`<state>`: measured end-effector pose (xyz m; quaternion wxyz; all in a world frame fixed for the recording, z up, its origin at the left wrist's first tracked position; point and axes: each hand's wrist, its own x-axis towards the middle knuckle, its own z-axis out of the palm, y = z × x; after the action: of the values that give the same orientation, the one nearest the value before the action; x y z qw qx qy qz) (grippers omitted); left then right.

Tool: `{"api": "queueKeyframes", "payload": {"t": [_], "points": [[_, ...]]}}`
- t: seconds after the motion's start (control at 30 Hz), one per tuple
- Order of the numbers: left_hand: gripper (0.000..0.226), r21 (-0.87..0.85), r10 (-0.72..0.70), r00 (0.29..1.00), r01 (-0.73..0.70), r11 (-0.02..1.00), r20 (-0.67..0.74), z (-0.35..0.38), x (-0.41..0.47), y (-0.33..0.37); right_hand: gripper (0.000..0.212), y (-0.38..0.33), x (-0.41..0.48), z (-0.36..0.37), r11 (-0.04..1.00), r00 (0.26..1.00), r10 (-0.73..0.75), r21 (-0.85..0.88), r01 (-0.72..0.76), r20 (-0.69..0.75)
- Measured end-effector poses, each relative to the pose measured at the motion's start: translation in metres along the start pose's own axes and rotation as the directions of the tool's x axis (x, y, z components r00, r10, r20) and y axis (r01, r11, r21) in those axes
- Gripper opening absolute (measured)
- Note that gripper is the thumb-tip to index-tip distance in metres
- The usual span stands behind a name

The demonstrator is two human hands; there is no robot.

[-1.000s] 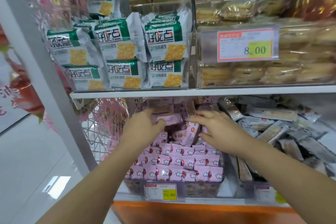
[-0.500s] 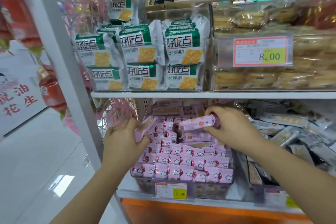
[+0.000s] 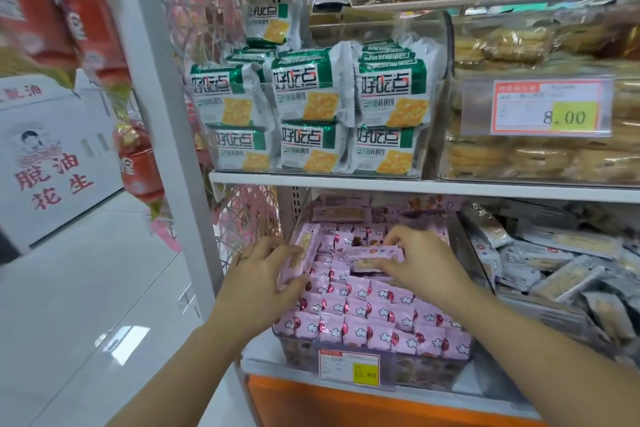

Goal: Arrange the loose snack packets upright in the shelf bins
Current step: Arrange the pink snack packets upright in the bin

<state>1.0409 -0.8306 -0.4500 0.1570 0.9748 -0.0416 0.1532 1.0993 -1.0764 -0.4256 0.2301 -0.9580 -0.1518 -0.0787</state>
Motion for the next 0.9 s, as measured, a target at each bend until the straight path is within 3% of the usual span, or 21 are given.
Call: {"api": "queueKeyframes", "payload": {"t": [0.23,0.43,0.57,0.63,0.77,0.9], "points": [[0.059,-0.077,0.015,0.999,-0.017,0.997,-0.029,0.003,-0.003,-0.002,0.019,-0.019,-0.008,-0.022,0.963,0.983,-0.010,0.262,0.059,-0.184],[0.050,-0.097,0.040,0.993,-0.051,0.994,-0.115,0.000,-0.005,0.003,0.030,-0.042,-0.015,0.015,0.946,0.998,-0.035,0.320,0.052,-0.059],[0.048,-0.100,0.072,0.990,-0.085,0.991,-0.125,-0.002,-0.008,0.002,0.016,-0.056,-0.026,0.011,0.892,0.967,-0.131,0.451,0.019,0.220],[0.046,-0.105,0.083,0.988,-0.097,0.990,-0.129,-0.003,-0.006,0.003,0.009,-0.053,-0.027,0.000,0.868,0.946,-0.178,0.496,0.022,0.270],[0.049,-0.105,0.126,0.987,-0.136,0.985,-0.096,-0.004,0.003,0.018,0.011,-0.026,-0.025,-0.021,0.851,0.963,-0.160,0.524,0.024,0.215],[0.055,-0.043,0.248,0.967,-0.246,0.968,0.049,-0.006,0.017,0.035,0.014,0.010,-0.028,-0.047,0.846,0.996,-0.087,0.529,0.066,0.016]]}}
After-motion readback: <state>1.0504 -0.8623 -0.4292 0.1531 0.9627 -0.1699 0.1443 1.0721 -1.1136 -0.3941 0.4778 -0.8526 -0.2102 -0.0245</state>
